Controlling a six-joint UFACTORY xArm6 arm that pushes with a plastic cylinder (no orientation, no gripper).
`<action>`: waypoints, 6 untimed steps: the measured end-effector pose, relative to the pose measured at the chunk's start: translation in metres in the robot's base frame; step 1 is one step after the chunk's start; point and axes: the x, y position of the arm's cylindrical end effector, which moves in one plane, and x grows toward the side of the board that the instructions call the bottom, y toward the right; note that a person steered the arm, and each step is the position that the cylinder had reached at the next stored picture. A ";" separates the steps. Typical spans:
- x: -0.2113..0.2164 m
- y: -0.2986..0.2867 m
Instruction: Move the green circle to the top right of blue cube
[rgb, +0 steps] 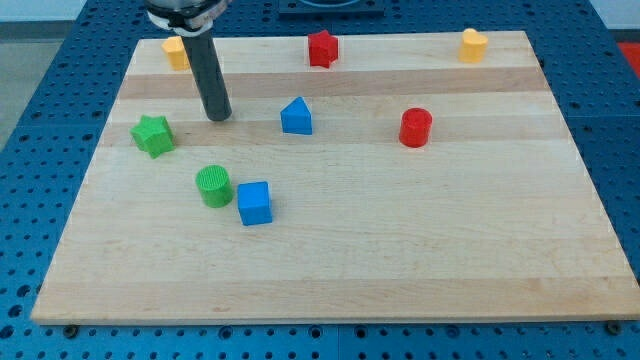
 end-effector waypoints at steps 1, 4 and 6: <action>0.027 0.000; 0.104 -0.030; 0.139 -0.029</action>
